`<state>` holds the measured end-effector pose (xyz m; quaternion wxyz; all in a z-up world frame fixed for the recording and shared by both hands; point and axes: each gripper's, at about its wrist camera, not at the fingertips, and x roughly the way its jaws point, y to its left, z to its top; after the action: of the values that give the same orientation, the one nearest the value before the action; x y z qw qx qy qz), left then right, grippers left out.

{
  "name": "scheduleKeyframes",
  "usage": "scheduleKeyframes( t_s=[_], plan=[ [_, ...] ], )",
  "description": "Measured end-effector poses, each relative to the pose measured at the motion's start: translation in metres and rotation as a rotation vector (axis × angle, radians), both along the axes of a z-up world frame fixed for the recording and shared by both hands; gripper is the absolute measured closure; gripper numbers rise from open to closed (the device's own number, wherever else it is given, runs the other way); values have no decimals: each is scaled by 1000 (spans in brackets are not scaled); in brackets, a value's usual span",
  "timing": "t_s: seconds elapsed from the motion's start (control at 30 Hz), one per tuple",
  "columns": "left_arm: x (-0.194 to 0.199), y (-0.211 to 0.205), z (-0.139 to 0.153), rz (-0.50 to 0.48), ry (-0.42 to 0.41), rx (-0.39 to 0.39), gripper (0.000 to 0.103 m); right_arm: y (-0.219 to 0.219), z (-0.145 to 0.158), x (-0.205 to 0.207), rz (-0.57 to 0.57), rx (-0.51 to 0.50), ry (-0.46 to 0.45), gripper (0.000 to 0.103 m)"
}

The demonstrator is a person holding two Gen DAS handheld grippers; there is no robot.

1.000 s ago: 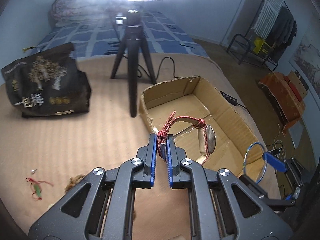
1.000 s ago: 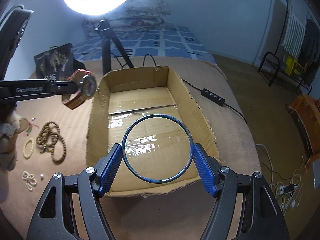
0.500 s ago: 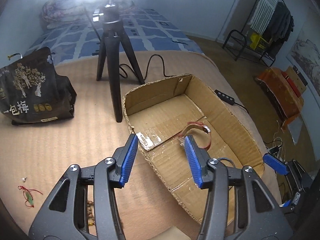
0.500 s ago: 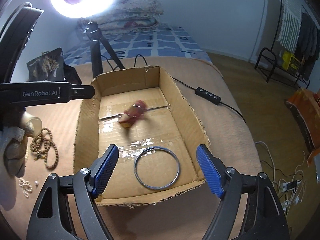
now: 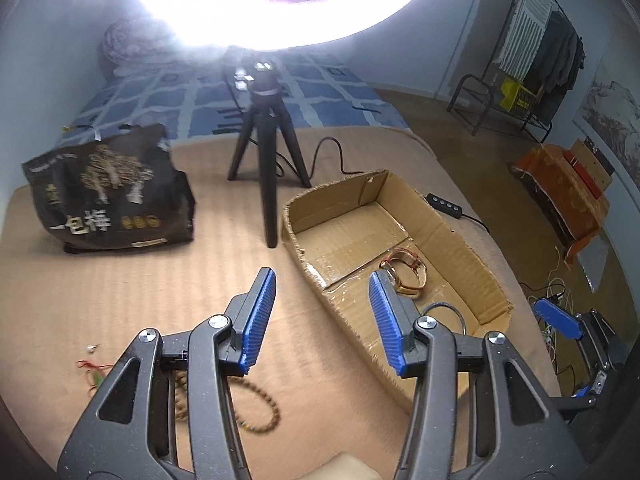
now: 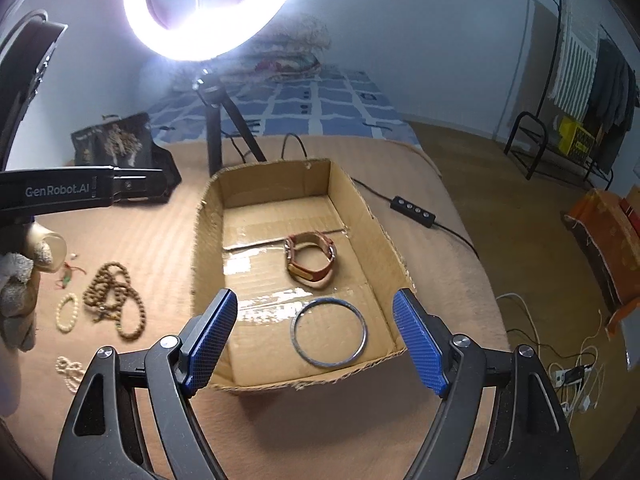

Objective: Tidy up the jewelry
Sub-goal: 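Move both tools back toward the bead bracelets on the blanket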

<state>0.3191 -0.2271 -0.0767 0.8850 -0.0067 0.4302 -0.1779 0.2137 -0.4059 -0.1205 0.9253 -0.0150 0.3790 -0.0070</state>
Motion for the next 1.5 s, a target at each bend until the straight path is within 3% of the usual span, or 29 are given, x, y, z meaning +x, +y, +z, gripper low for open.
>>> scheduleKeyframes(
  t_s=[0.47,0.73,0.83,1.07,1.33,1.5],
  plan=[
    [-65,103,68,99,-117,41,53,49,35,-47,76,23,-69,23],
    [-101,175,74,165,-155,75,53,82,34,-49,120,87,-58,23],
    [-108,201,62,201,-132,81,53,100,31,-46,149,77,-51,23],
    [-111,245,11,234,-27,3,53,142,5,-32,240,57,-27,23],
    [-91,240,-65,207,107,-31,53,175,-53,-2,332,30,52,23],
    [-83,228,-101,180,168,-43,60,187,-79,15,371,46,89,23]
  ],
)
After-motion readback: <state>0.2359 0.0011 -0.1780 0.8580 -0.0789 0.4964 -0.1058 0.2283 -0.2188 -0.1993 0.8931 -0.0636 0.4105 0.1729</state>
